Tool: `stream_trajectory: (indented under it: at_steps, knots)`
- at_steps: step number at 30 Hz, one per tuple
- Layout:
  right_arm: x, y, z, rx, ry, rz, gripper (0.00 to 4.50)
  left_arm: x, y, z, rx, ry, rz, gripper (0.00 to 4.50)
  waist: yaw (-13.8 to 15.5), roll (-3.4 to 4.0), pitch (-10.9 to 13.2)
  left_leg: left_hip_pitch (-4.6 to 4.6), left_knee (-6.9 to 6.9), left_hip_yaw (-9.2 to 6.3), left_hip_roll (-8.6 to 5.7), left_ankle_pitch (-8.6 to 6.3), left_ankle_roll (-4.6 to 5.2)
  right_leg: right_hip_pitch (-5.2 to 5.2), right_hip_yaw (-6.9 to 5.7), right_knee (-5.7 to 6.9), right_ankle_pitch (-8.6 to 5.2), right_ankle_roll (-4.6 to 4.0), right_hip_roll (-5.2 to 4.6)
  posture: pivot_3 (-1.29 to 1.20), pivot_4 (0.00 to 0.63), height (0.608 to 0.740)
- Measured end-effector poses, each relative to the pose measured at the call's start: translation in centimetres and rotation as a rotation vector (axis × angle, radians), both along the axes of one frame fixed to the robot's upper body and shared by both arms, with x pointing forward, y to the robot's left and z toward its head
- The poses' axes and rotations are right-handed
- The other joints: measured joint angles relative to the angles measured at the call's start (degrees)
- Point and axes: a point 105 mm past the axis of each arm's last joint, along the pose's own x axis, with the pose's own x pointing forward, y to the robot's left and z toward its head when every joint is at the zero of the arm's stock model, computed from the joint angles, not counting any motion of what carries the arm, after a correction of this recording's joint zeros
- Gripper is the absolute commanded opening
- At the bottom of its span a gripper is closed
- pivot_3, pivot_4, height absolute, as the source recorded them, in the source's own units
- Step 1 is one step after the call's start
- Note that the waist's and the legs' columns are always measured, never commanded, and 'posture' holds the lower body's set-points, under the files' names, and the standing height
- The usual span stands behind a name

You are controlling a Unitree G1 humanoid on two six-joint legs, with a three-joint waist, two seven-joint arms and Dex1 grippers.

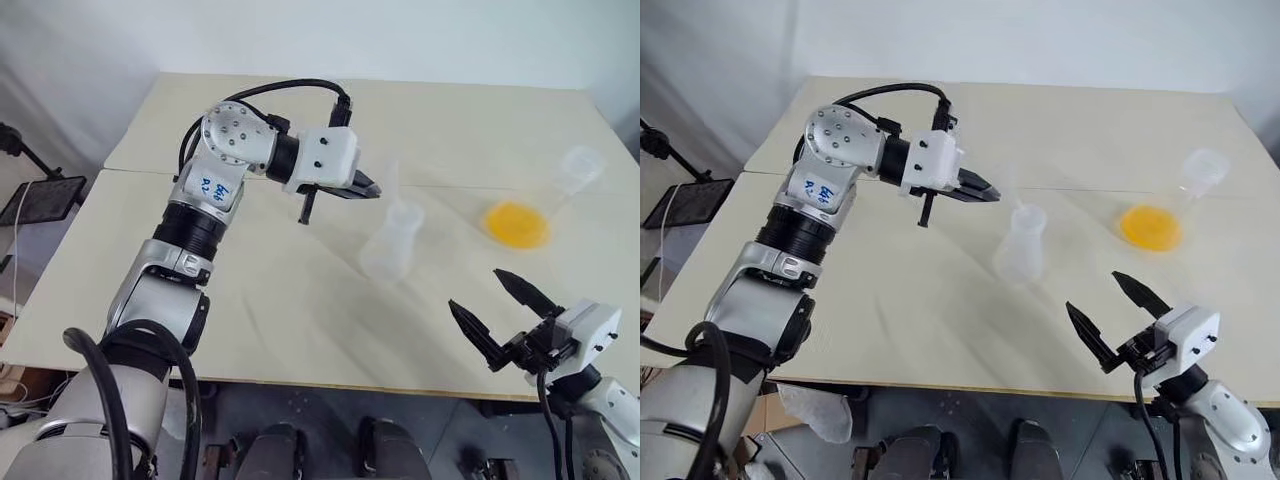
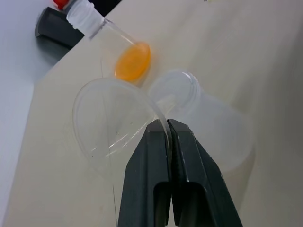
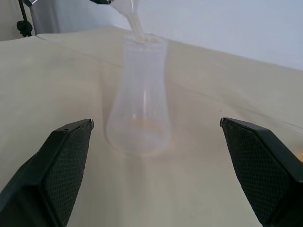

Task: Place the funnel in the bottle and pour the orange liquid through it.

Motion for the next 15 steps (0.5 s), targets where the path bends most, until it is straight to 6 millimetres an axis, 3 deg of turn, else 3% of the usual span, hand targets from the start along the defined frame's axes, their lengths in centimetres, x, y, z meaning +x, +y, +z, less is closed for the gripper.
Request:
stream_trajectory:
  at_steps: [8, 11, 15]
  knots:
    - [-0.1, 0.1, 0.2, 0.000, -0.010, -0.025, 4.50, -0.5, -2.0, -1.0, 0.047, 0.017, -0.056, 0.01, -0.06, -0.01, 0.01, -0.01, -0.01, 0.00, -0.01, 0.01, 0.04, 0.00, 0.00, -0.04, 0.01, 0.01, 0.00, 0.00, 0.150, 0.740]
    - [-0.2, 0.2, 0.3, -0.002, -0.018, -0.031, 4.50, -0.5, -2.4, -0.8, 0.057, 0.010, -0.054, 0.60, -0.25, 0.00, 0.00, 0.00, -0.02, 0.00, 0.01, 0.01, 0.04, 0.00, 0.00, -0.03, 0.01, 0.01, 0.02, 0.00, 0.150, 0.740]
    - [-0.2, 0.1, 0.2, 0.001, -0.019, -0.050, 4.50, -0.3, -3.0, -0.7, 0.030, 0.037, -0.042, 1.83, -0.21, -0.01, 0.01, -0.01, -0.01, 0.00, 0.00, 0.01, 0.05, 0.00, 0.00, -0.03, 0.01, 0.01, 0.00, 0.00, 0.150, 0.740]
